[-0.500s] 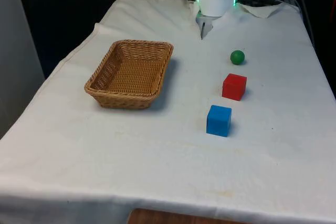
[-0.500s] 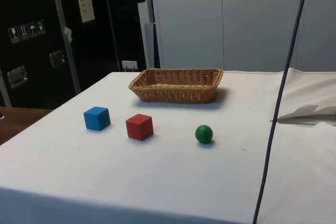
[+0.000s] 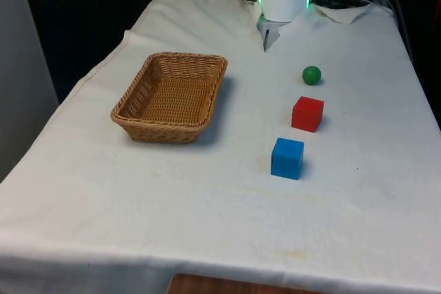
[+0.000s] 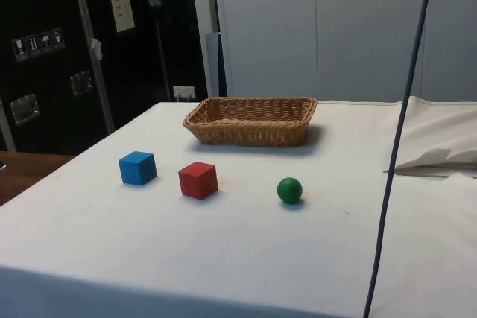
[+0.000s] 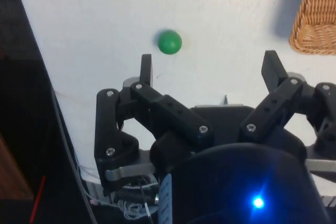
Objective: Place all non-red objects into the basket.
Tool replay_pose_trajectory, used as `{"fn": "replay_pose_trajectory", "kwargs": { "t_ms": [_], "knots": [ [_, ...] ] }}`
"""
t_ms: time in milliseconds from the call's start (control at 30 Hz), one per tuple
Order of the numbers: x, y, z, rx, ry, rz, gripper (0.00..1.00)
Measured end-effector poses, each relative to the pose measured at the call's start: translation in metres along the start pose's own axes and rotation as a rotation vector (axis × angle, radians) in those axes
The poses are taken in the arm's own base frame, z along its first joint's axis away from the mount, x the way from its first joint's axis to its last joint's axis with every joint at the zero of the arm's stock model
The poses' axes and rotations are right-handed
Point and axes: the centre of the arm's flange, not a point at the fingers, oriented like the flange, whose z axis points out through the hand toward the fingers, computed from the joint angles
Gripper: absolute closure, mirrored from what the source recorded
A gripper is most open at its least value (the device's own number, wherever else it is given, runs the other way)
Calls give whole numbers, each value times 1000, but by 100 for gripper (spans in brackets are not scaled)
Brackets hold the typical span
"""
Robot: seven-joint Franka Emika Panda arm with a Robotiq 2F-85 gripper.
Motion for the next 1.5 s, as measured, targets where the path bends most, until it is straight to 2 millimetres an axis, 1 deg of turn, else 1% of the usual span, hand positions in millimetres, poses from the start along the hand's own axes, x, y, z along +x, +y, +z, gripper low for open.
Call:
{"fn": "replay_pose_trajectory", "kwargs": {
  "t_ms": [267, 467, 700, 933, 1000, 1100, 1367, 1500],
  "knots": [
    [9, -8, 13, 3, 21, 22, 0],
    [18, -16, 27, 4, 33, 51, 0],
    [24, -23, 37, 5, 44, 68, 0],
    [39, -28, 50, 5, 59, 79, 0],
    [46, -30, 54, 4, 63, 78, 0],
    [48, -31, 55, 4, 66, 77, 0],
    [68, -38, 69, 3, 79, 48, 0],
    [74, -39, 73, 2, 83, 37, 0]
  ]
}}
